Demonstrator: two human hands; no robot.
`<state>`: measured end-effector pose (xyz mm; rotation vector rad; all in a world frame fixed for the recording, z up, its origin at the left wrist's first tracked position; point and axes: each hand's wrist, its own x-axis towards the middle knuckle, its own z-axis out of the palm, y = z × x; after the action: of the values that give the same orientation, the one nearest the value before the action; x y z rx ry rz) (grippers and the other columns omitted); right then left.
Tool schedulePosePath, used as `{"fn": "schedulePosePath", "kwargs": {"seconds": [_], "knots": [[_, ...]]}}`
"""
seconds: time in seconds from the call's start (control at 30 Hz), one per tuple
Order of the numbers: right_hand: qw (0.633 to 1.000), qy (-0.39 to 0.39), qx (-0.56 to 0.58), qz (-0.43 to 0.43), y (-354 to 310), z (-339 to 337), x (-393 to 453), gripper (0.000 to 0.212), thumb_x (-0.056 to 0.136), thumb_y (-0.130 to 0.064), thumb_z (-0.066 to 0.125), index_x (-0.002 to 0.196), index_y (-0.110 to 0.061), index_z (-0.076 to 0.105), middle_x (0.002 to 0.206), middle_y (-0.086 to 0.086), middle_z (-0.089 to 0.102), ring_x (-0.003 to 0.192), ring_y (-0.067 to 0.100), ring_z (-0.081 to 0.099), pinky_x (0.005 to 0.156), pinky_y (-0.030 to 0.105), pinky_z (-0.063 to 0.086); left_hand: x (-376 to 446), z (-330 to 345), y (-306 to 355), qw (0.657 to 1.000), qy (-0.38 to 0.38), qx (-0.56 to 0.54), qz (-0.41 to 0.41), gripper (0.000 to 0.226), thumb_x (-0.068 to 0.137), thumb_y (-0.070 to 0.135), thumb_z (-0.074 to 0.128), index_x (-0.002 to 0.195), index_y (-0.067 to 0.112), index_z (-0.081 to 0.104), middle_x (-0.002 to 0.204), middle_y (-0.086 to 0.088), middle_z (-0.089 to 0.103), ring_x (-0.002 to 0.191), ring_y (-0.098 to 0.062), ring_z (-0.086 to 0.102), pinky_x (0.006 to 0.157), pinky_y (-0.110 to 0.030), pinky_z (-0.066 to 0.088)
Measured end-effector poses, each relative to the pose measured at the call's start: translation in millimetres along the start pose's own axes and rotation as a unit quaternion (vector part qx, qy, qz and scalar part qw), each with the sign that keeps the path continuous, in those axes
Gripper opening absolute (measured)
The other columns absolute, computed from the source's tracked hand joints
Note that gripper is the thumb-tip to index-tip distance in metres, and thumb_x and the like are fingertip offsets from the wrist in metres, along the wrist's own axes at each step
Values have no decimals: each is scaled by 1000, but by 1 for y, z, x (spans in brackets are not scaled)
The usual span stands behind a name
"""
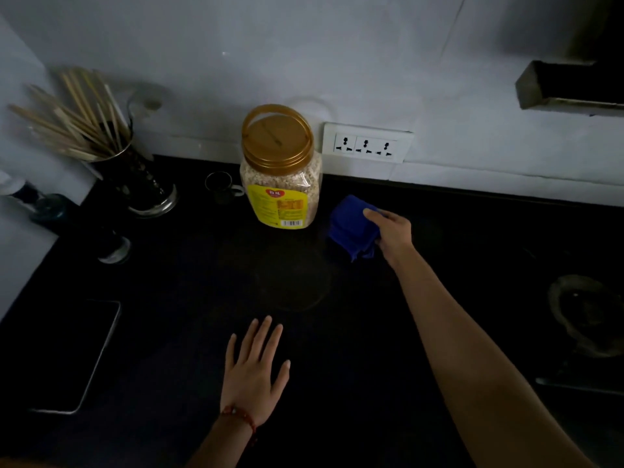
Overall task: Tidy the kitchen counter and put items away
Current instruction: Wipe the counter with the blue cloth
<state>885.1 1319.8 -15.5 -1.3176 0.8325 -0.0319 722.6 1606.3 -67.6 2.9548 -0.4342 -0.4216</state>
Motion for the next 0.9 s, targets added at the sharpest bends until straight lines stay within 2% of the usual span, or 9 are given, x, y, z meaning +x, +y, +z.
{"fn": "schedulePosePath", "kwargs": {"seconds": [0.07,0.17,0.3,0.4,0.53,0.63,0.73,0.83,0.9], "knots": [[998,0,-62,-9,-1,6,14,46,72,-17,75,114,-4,60,119,16,62,107,30,60,94,44,51,1,-1,-1,1000,-7,-1,-1,62,89,55,7,139,25,28,148,3,31,136,-14,19,111,-35,-5],[971,17,-228,-65,-1,5,17,49,78,-21,70,122,-6,54,123,11,58,115,27,55,94,34,47,1,0,-2,1000,-5,3,-1,61,89,55,8,139,25,28,148,4,29,136,-14,20,111,-35,-4],[943,9,-307,-127,3,2,14,48,83,-26,65,126,-10,50,130,12,54,119,27,51,88,28,43,1,2,-2,1000,3,2,-5,61,89,55,9,138,25,30,147,4,30,135,-15,20,111,-35,-4],[944,15,-300,-137,8,2,5,53,85,-29,61,133,-13,43,136,11,48,124,27,46,89,26,40,0,2,-1,1000,7,4,-3,61,89,55,8,138,25,31,147,4,30,135,-15,20,111,-35,-5],[950,47,-282,-124,18,-3,-18,61,84,-30,62,137,-13,36,139,11,46,126,25,46,99,33,40,0,1,-1,1000,0,1,-5,62,89,55,6,138,26,30,147,3,32,135,-14,19,111,-34,-6],[955,91,-268,-92,28,-16,-44,58,85,-28,61,136,-12,38,134,11,52,120,24,51,92,30,42,0,1,-1,1000,5,-2,-2,63,89,56,5,137,25,32,147,2,35,135,-15,19,111,-35,-4],[952,104,-283,-56,41,-31,-76,53,86,-32,60,134,-16,42,131,8,54,115,23,54,84,27,41,0,0,0,1000,18,-6,2,61,89,56,6,137,26,31,148,2,34,136,-14,18,111,-39,4],[949,114,-290,-49,52,-43,-114,48,86,-32,59,131,-18,47,128,5,57,112,21,55,84,27,41,-1,2,-1,999,20,-41,5,61,86,55,17,139,27,26,152,4,24,141,-14,12,115,-42,3],[950,108,-289,-52,54,-50,-141,46,86,-31,59,129,-17,49,125,4,58,111,21,57,86,28,43,-2,-1,-1,999,16,-48,9,67,82,56,14,141,27,23,154,5,19,141,-12,6,115,-44,3]]}}
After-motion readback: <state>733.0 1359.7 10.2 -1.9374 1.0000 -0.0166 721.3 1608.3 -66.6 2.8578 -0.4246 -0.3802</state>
